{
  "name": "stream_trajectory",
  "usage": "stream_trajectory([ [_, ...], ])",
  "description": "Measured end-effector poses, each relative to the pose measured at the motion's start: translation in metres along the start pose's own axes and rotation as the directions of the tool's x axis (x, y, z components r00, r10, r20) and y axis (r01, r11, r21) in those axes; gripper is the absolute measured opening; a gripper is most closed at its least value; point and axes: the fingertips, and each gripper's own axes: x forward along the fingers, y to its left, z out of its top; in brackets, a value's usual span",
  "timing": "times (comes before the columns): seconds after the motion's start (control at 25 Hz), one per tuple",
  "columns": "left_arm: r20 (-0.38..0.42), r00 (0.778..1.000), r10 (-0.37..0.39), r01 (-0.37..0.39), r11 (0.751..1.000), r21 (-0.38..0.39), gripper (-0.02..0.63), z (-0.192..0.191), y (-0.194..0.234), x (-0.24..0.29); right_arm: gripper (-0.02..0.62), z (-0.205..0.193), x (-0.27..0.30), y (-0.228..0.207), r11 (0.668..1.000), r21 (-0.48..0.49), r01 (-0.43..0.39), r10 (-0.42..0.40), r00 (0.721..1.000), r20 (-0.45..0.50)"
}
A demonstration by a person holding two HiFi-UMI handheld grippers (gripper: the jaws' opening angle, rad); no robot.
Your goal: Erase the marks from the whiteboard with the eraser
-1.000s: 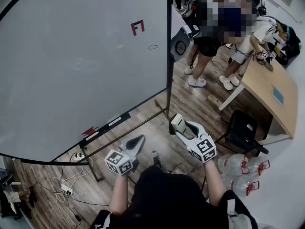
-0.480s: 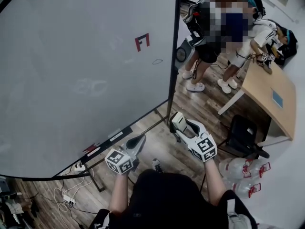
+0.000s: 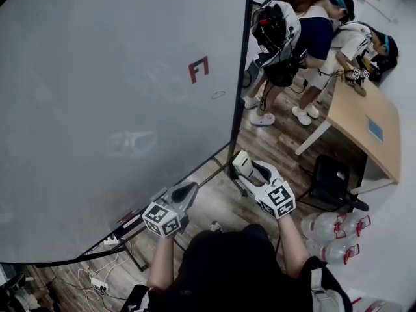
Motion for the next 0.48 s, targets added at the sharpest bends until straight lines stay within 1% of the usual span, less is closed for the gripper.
stream_trajectory([
  [0.16, 0.011, 1.000, 0.011, -0.011, 1.000, 0.010, 0.012, 0.006, 0.014, -0.001, 0.239, 0.020, 0.012, -0.009, 1.000, 0.018, 0.001, -0.002, 0.998, 0.055],
  [0.32, 0.029, 0.999, 0.035, -0.035, 0.999, 0.009, 0.011, 0.008, 0.021, -0.003, 0.239, 0.032, 0.025, -0.009, 0.999, -0.037, -0.022, 0.024, 0.998, 0.055],
  [0.48, 0.049, 0.996, 0.072, -0.072, 0.997, 0.002, 0.011, 0.013, 0.027, -0.002, 0.239, 0.042, 0.035, -0.018, 0.997, -0.064, -0.043, 0.047, 0.997, 0.067],
])
